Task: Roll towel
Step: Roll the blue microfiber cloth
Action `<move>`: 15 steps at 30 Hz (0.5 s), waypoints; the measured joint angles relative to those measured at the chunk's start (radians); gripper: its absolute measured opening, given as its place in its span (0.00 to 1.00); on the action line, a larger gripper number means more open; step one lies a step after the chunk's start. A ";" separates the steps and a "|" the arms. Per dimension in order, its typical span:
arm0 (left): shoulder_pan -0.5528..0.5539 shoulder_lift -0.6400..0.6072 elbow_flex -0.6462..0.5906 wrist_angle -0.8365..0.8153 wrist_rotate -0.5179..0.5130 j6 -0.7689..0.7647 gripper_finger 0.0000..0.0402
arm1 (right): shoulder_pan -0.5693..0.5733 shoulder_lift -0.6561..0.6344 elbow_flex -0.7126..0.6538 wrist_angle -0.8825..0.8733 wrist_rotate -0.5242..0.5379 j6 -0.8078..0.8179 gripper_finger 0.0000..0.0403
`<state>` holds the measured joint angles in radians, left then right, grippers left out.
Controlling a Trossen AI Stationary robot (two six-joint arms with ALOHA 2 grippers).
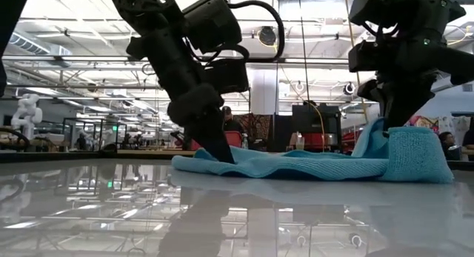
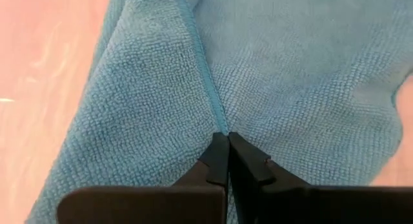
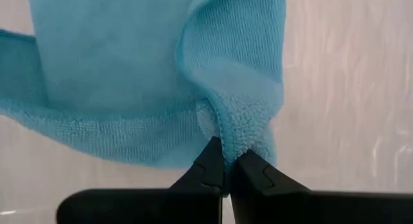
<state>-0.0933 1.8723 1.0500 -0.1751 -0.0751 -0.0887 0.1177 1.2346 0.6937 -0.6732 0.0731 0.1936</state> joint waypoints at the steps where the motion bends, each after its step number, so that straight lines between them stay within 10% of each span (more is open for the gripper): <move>1: 0.002 -0.005 0.000 -0.007 0.013 0.000 0.02 | 0.000 0.000 0.000 -0.010 0.000 0.000 0.00; 15: 0.009 -0.024 0.000 -0.010 0.109 -0.008 0.02 | 0.000 0.000 0.000 -0.033 0.000 -0.004 0.03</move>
<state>-0.0845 1.8486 1.0496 -0.1850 0.0337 -0.0966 0.1177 1.2343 0.6937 -0.7057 0.0731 0.1899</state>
